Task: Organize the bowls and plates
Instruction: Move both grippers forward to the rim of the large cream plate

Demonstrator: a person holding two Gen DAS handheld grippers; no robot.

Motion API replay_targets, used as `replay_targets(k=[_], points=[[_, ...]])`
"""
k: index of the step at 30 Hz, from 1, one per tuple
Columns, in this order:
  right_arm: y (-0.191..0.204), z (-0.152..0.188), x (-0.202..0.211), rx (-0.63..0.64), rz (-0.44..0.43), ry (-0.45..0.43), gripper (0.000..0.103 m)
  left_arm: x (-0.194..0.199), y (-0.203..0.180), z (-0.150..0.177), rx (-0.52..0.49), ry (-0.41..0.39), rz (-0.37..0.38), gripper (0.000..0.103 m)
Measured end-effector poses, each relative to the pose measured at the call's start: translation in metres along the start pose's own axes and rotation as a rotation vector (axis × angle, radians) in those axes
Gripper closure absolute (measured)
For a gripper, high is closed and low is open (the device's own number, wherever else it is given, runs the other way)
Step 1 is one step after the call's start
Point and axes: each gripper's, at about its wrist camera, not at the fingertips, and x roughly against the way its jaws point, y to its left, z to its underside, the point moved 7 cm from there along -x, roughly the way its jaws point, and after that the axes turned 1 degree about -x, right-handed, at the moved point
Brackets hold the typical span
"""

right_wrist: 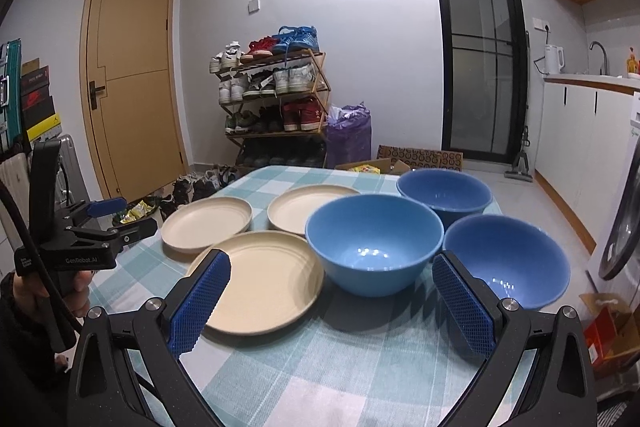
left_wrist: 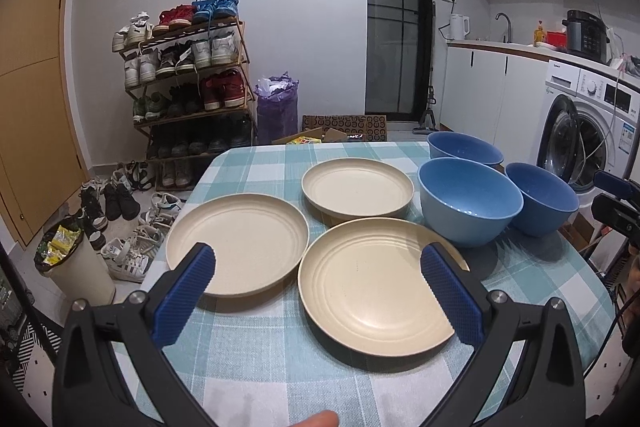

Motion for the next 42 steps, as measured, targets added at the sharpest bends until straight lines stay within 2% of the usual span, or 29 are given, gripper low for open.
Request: replay_targets(k=[5,13,22,31,37,42], points=[[-0.001,-0.023,0.006,-0.013,-0.029,-0.025,0.000,0.004,-0.003,-0.017,-0.020,-0.026,0.005,0.000],[-0.006,-0.069,0.015,0.006,0.003,-0.060,0.000,0.011,-0.005,-0.054,-0.053,-0.084,-0.007,0.000],[-0.005,-0.126,0.021,0.024,-0.029,-0.096,0.000,0.007,0.001,-0.095,-0.053,-0.104,0.007,0.000],[-0.003,-0.164,-0.005,0.028,-0.084,-0.079,0.000,-0.016,0.005,-0.124,-0.037,-0.096,0.029,0.000],[-0.008,-0.208,-0.009,0.008,-0.100,-0.138,0.000,-0.021,0.010,-0.159,-0.051,-0.129,0.009,0.000],[-0.014,-0.241,-0.020,-0.001,-0.124,-0.143,0.000,-0.030,0.014,-0.182,-0.037,-0.138,0.006,0.000]])
